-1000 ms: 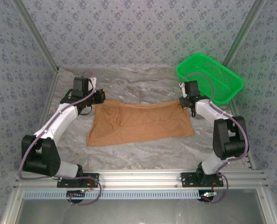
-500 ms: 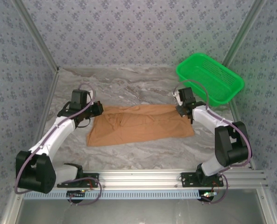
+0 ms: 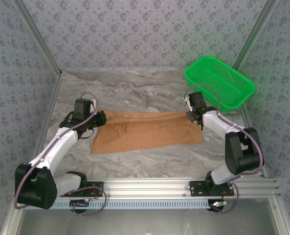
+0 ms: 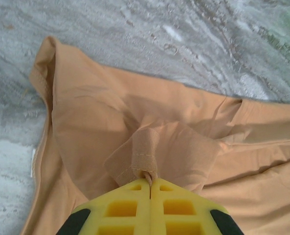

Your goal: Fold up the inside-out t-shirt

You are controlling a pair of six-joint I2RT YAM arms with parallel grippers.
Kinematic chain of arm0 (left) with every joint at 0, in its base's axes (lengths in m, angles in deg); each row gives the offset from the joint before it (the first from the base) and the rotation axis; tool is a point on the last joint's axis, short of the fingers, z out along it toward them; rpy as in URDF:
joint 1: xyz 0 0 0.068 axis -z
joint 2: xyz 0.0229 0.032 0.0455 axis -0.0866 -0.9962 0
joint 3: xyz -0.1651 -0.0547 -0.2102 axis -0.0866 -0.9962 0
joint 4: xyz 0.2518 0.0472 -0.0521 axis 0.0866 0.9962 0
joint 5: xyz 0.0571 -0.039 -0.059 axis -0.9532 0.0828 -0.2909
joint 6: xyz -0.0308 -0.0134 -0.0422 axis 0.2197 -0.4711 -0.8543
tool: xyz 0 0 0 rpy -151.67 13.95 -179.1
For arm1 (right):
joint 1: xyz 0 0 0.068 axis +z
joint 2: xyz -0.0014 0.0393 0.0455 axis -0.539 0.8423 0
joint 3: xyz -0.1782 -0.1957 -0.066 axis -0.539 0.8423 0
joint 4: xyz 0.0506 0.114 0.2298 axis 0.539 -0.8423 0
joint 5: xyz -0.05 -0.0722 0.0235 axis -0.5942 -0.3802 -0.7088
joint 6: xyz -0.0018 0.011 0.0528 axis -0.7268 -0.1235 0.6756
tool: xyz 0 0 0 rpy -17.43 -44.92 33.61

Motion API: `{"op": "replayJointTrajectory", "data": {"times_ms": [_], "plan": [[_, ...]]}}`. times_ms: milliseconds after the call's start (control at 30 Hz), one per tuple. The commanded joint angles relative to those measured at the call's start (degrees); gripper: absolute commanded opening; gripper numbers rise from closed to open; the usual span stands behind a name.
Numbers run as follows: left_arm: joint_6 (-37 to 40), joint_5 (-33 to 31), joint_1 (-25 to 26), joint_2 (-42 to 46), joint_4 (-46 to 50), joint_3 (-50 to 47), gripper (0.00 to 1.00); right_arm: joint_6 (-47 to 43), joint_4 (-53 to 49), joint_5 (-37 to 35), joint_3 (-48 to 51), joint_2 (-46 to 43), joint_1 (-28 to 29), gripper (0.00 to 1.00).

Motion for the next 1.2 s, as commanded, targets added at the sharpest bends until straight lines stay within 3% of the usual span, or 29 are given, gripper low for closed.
{"op": "replayJointTrajectory", "data": {"times_ms": [0,233,433,667,800,1000,1167], "plan": [[-1.0,1.4,0.6,1.8,0.4,-2.5,0.0,1.7,-1.0,-1.4,0.6,1.3,-0.2,0.07],[-3.1,1.6,2.3,1.8,-0.6,-7.7,0.0,2.2,-2.1,-4.1,0.4,4.4,0.2,0.1],[-3.0,1.7,2.9,2.1,-0.1,-9.9,0.0,6.4,-4.9,-5.1,0.9,3.9,1.5,0.22],[-4.7,2.9,3.2,2.6,-1.6,-12.9,0.0,16.7,-10.6,6.1,1.7,-5.4,4.3,0.37],[-4.5,3.2,3.4,1.7,-2.2,-13.1,0.01,19.6,-9.9,9.2,-0.3,-5.0,5.0,0.41],[-4.8,4.7,3.7,1.3,-0.8,-13.4,0.1,21.2,-11.1,9.8,-4.1,-0.6,5.1,0.41],[-6.9,4.4,3.8,3.9,2.3,-14.8,0.29,20.0,-8.1,19.8,-6.2,-0.3,10.6,0.43]]}}
